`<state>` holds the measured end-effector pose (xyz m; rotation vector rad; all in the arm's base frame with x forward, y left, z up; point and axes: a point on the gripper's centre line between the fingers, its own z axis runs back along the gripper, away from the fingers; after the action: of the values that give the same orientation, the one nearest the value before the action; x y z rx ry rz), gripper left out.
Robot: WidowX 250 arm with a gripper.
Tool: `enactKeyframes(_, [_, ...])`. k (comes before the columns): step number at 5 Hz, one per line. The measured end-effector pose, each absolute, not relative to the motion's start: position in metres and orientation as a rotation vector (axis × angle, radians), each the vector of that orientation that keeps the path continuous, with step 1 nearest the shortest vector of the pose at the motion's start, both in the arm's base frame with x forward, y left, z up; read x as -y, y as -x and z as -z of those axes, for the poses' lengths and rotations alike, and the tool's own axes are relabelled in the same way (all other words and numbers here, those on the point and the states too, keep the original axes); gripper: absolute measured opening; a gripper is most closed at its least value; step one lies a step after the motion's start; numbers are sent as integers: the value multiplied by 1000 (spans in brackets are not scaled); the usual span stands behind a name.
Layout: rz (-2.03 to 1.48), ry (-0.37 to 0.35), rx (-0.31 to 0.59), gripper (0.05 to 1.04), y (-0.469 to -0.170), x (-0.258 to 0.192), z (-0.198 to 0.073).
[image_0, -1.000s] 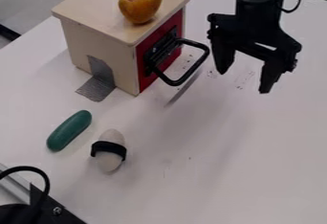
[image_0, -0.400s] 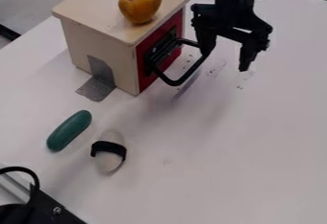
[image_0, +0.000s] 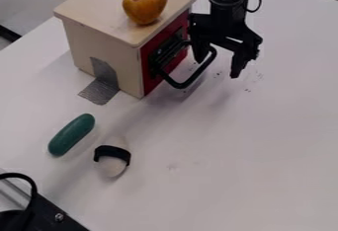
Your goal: Open the drawer
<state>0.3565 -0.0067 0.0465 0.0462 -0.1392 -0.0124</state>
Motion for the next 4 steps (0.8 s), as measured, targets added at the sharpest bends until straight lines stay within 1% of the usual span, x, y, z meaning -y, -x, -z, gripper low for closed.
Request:
enactKeyframes(1, [18,-90,103,998,-358,0,-38])
enactKeyframes(2, [25,-108,64,950,-358,-2,-29])
enactKeyframes(3, [29,-102,43,769,-356,-3,-21])
enactKeyframes(4, [19,-98,42,466,-356,-6,-21])
